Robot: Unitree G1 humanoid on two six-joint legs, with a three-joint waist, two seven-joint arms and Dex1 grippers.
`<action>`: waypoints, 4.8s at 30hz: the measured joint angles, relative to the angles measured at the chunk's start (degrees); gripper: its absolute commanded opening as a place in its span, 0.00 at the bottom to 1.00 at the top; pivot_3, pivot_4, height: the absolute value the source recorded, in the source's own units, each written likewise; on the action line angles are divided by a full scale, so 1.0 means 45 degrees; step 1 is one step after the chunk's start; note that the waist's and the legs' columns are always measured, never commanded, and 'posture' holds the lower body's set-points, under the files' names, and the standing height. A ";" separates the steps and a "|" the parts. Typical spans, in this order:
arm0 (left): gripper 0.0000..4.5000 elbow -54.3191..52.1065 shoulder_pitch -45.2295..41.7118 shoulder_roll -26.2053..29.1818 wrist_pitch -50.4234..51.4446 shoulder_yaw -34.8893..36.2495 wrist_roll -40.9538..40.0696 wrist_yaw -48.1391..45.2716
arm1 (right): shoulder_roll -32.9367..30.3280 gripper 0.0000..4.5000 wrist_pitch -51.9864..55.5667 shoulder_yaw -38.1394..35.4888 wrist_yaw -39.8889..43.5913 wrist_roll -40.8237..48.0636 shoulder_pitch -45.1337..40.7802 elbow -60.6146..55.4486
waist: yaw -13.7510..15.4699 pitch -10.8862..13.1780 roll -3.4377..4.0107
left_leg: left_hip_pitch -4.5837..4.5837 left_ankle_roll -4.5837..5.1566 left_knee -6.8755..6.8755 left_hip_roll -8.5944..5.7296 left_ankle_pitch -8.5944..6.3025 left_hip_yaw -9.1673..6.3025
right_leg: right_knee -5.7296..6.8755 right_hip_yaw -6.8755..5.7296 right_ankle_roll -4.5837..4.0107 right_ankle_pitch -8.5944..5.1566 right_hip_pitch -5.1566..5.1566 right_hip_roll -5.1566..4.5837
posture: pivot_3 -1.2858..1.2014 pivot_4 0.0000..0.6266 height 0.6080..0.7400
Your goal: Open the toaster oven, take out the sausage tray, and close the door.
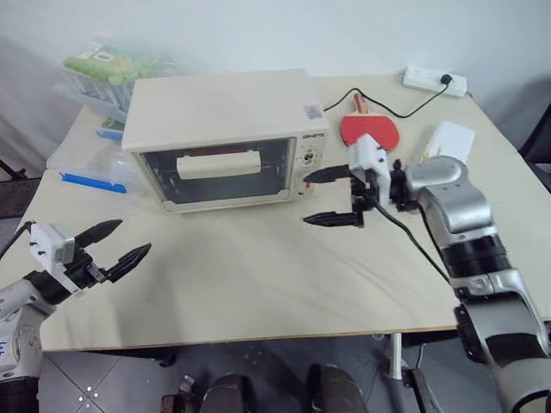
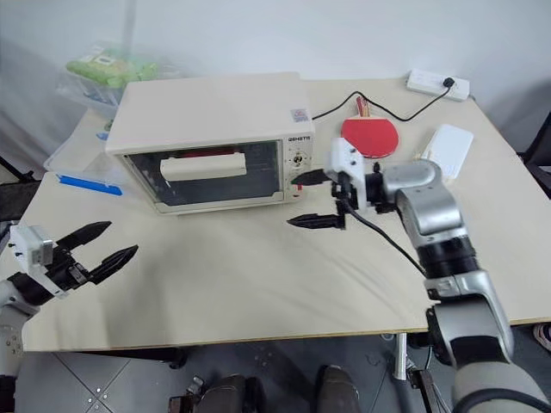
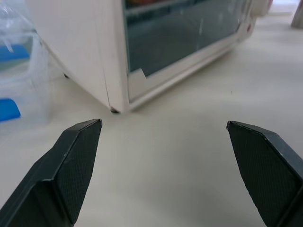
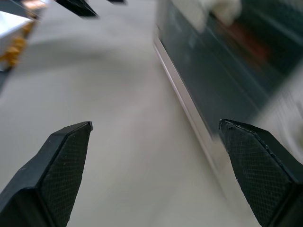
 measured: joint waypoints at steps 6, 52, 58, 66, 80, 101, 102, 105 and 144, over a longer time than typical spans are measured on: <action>1.00 -0.0214 0.0195 0.0003 0.0054 0.0336 -0.0282 -0.0053 | 0.1202 1.00 -0.0091 0.0115 -0.0113 -0.0145 -0.1256 0.0924 | -0.0022 0.0002 -0.0004 | 0.0000 -0.0004 -0.0003 0.0000 -0.0003 0.0040 | 0.0006 0.0029 0.0000 0.0000 -0.0018 0.0001 | 0.52 0.24 1.00; 0.01 0.4046 -0.5365 0.1943 0.2906 -0.1356 -0.1032 -0.3766 | 0.2128 1.00 -0.0256 0.1361 -0.0313 -0.0791 0.1130 -0.2565 | -0.0332 0.0019 -0.0097 | -0.0064 -0.0072 0.0010 0.0129 -0.0044 0.0302 | 0.0065 0.0184 -0.0011 -0.0005 -0.0238 0.0161 | 0.52 0.24 1.00; 0.01 0.4443 -0.5744 0.1944 0.2865 -0.1908 -0.0386 -0.3792 | 0.1647 1.00 0.0516 0.1592 -0.0789 -0.0934 0.1595 -0.3821 | -0.0307 0.0017 -0.0100 | -0.0099 -0.0071 0.0027 0.0130 -0.0044 0.0292 | 0.0064 0.0180 -0.0012 -0.0005 -0.0253 0.0165 | 0.52 0.24 1.00; 0.01 0.4904 -0.6165 0.1883 0.2525 -0.2125 -0.0081 -0.3879 | -0.0475 1.00 0.3525 0.3161 -0.1157 -0.2091 0.1503 -0.5511 | -0.0255 0.0006 -0.0121 | -0.0117 -0.0070 0.0094 0.0140 -0.0045 0.0290 | 0.0074 0.0184 -0.0022 -0.0011 -0.0249 0.0165 | 0.52 0.24 1.00; 0.01 0.4720 -0.6093 0.1777 0.2443 -0.2926 0.0475 -0.4430 | -0.3600 1.00 0.4483 0.3606 0.1125 -0.1251 0.1762 -0.8276 | -0.0106 0.0014 -0.0126 | -0.0146 -0.0063 0.0141 0.0139 -0.0053 0.0285 | 0.0073 0.0183 -0.0026 -0.0013 -0.0255 0.0164 | 0.52 0.24 1.00; 0.01 0.2738 -0.4230 0.1749 0.2536 -0.4261 0.1721 -0.4104 | 0.0319 1.00 0.3748 0.3401 -0.4029 -0.2402 0.0599 -0.6290 | -0.0015 0.0017 -0.0132 | -0.0161 -0.0076 0.0208 0.0173 -0.0066 0.0310 | 0.0118 0.0190 -0.0048 -0.0021 -0.0277 0.0178 | 0.52 0.24 1.00; 0.01 0.2537 -0.4035 0.1754 0.2552 -0.4172 0.1709 -0.4003 | 0.0708 1.00 0.3546 0.3484 -0.4506 -0.2664 0.0590 -0.5991 | -0.0014 0.0014 -0.0136 | -0.0159 -0.0076 0.0208 0.0174 -0.0067 0.0308 | 0.0118 0.0188 -0.0048 -0.0021 -0.0275 0.0178 | 0.52 0.24 1.00; 0.01 0.1770 -0.3372 0.1740 0.2635 -0.3947 0.1653 -0.3611 | 0.2187 1.00 0.3605 0.3441 -0.5993 -0.3192 0.0550 -0.4868 | -0.0034 0.0014 -0.0136 | -0.0154 -0.0076 0.0209 0.0179 -0.0066 0.0308 | 0.0126 0.0190 -0.0049 -0.0021 -0.0273 0.0179 | 0.52 0.24 1.00; 0.01 -0.5125 0.2146 -0.4033 0.3794 0.1264 -0.4853 0.4465 | 0.6694 1.00 0.3002 0.2912 -1.1546 -0.4727 0.0863 -0.2368 | -0.0289 0.0009 -0.0138 | -0.0149 -0.0092 0.0193 0.0191 -0.0080 0.0149 | 0.0118 0.0192 -0.0057 -0.0023 -0.0252 0.0191 | 0.52 0.24 1.00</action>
